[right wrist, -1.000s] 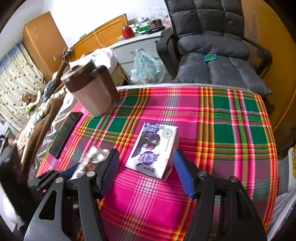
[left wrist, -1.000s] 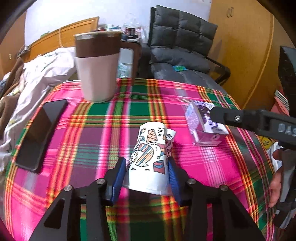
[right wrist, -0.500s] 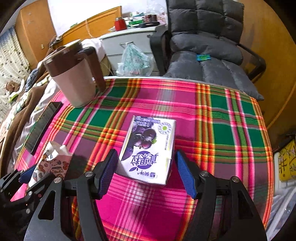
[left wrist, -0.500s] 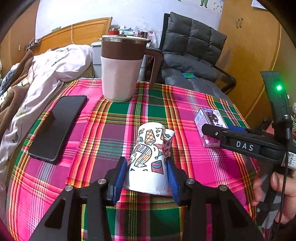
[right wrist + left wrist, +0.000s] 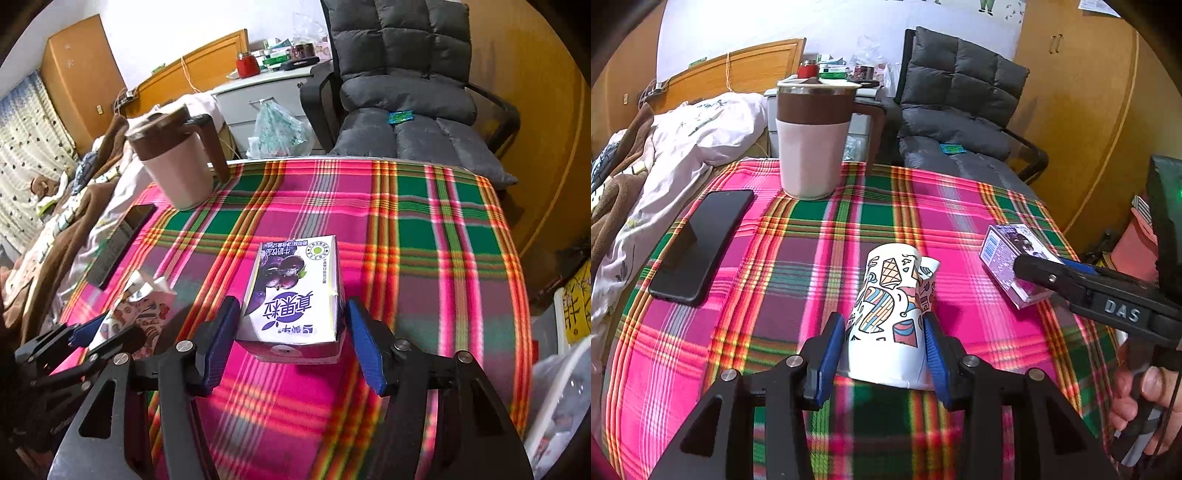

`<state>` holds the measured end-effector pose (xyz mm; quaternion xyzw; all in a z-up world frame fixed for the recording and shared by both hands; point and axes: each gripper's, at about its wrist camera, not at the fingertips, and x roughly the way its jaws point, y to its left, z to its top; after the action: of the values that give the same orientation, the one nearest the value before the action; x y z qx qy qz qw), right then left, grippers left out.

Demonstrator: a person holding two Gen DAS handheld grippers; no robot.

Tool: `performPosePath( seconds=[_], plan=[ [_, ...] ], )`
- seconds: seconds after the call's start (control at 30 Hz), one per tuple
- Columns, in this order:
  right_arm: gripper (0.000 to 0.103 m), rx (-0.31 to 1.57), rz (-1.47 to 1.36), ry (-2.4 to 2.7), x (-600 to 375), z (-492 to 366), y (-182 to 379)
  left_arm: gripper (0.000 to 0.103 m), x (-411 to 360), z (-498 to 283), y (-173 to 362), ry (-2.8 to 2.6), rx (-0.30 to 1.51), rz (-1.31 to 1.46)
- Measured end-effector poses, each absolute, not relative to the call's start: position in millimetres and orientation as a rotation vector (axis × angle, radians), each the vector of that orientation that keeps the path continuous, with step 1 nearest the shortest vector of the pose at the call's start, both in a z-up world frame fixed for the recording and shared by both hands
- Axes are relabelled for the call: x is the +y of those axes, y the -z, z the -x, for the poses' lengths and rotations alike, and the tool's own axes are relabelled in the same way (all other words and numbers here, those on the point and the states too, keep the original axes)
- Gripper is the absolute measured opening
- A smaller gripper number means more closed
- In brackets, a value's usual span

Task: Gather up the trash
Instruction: 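Carry the paper cup and purple carton over the white bin with both tools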

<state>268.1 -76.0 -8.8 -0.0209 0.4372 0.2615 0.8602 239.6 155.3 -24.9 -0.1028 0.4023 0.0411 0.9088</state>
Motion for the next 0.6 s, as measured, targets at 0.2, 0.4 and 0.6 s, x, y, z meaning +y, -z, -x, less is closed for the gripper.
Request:
performPosePath(
  seconds=[0.2,0.4,0.6],
  plan=[
    [0.061,0.858,0.013,-0.569,-101,-239,-14,0.043,134,-217,9,-0.063,0.806,0.202],
    [0.061,0.814,-0.017,-0.579,-121,-215,-25,0.043,109,-192,-5,-0.042,0.783,0.18],
    [0.061,0.782,-0.042,-0.58,-139,-196,-31,0.043,89,-169,-16,-0.025,0.758,0.177]
  ],
)
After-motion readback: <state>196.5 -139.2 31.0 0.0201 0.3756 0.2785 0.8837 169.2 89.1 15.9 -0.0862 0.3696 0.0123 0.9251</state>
